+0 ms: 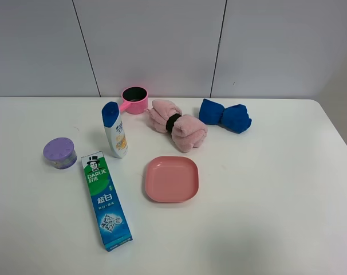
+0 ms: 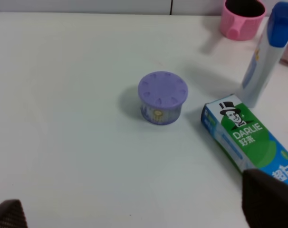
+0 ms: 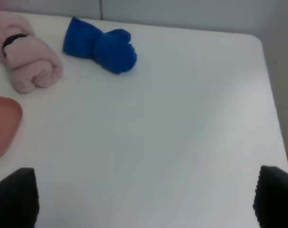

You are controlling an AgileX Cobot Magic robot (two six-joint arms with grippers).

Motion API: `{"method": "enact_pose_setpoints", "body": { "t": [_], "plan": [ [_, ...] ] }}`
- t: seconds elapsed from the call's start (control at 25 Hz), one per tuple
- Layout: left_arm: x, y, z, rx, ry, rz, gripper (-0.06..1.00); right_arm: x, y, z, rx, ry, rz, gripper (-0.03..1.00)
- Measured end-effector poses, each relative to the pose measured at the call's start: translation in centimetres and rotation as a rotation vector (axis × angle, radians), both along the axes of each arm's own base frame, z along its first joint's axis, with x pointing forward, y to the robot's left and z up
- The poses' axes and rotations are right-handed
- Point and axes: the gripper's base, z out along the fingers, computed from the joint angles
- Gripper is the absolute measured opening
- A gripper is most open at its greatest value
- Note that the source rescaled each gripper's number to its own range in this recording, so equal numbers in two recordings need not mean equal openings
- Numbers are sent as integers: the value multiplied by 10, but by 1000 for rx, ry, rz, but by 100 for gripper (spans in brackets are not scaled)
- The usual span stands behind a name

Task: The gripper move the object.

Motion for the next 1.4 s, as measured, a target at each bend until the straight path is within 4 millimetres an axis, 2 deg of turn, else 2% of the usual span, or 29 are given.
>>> {"method": "enact_pose_setpoints", "body": {
  "t": [0.12,0.28,0.44,0.84,1.4],
  "plan": [
    [0,0,0,0,0,0,100,-4,1,-19,2,-8,-41,86],
    [0,0,0,0,0,0,100,6,1,-47,13,70,-61,86],
    [0,0,0,1,0,1,100,18,0,-61,59,78,-87,86],
    [0,0,0,2,0,2,100,25,-9,-65,70,39,-201,86],
    [0,0,0,6,0,3,100,25,-10,-64,76,31,-208,86]
  ]
}}
